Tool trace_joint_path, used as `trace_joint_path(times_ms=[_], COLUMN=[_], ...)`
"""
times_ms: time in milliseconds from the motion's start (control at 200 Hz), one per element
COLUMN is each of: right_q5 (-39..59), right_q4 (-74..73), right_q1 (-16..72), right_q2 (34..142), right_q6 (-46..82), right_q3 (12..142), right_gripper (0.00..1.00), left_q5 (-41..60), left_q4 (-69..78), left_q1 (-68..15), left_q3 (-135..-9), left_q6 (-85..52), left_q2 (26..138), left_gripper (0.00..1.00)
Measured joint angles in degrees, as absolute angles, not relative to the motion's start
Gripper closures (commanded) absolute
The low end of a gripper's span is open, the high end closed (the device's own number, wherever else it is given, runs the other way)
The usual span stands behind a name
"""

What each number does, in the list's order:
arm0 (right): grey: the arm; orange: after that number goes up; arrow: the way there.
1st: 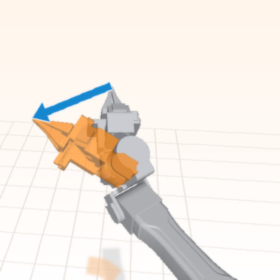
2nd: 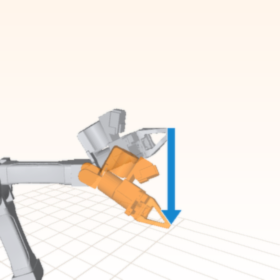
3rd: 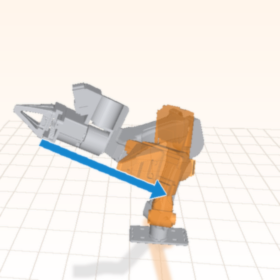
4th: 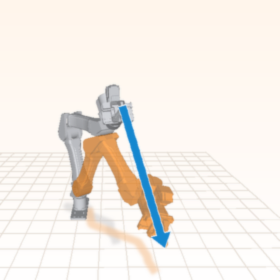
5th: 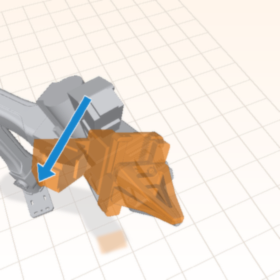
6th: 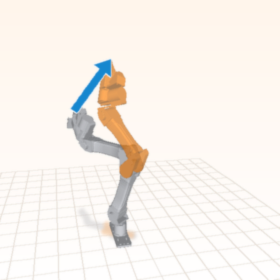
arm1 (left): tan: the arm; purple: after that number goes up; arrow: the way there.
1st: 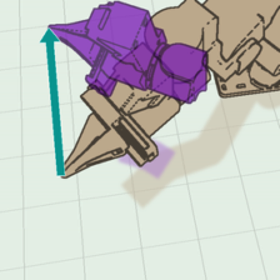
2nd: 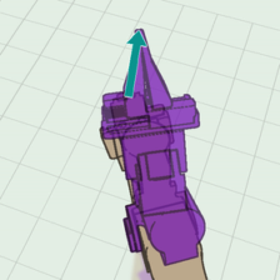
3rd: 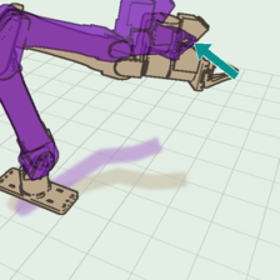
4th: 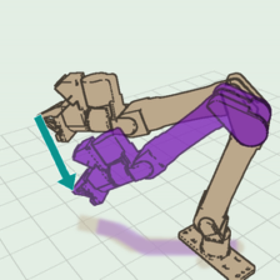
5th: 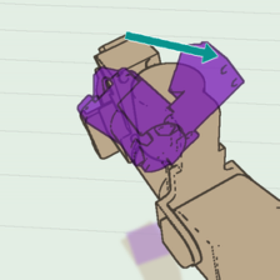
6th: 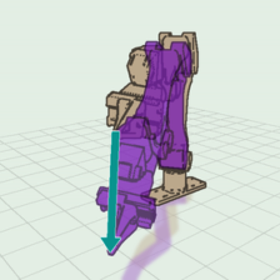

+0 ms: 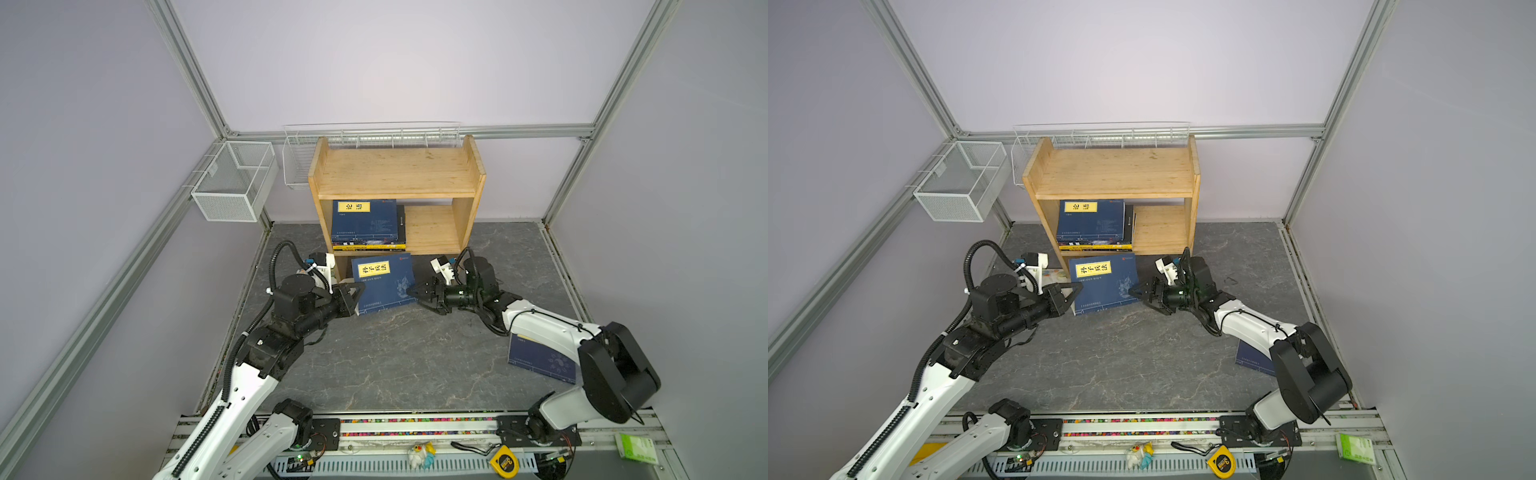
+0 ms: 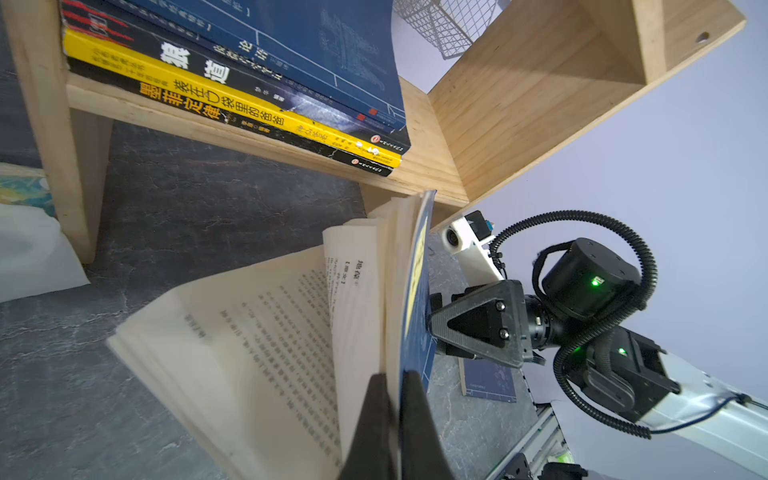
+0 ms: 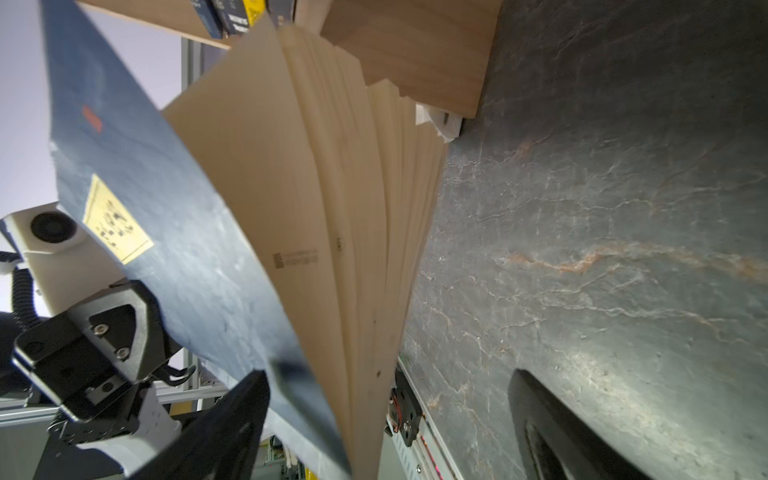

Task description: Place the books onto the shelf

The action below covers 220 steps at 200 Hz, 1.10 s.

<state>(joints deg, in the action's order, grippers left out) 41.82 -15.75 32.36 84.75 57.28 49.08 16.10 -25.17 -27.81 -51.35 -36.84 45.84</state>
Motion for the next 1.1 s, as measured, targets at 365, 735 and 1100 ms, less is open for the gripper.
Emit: trace_joint_path(times_ms=[365,735,1100], right_q5=[42.96,42.92,35.59], right_q4=[-21.47,-31.90,-4.14], right_q1=[33.28,33.21,33.17], right_q2=[79.24,79.18,68.20], right_q6=[63.37,71.68,54.17], right_q3=[49.25,48.10,60.38], right_gripper=[0.38,0.71,0.88], left_q5=[20.23,20.21,17.34], left_q4=[-24.32,-22.98,-23.88], left_q1=[-27.83,-27.81,-27.81], left_q3=[-53.17,-53.17,-54.65], left_q6=[-38.09,-38.09,-37.10], left_q2=[43.05,42.35,43.31], left_gripper=[1.00,1.00,0.23])
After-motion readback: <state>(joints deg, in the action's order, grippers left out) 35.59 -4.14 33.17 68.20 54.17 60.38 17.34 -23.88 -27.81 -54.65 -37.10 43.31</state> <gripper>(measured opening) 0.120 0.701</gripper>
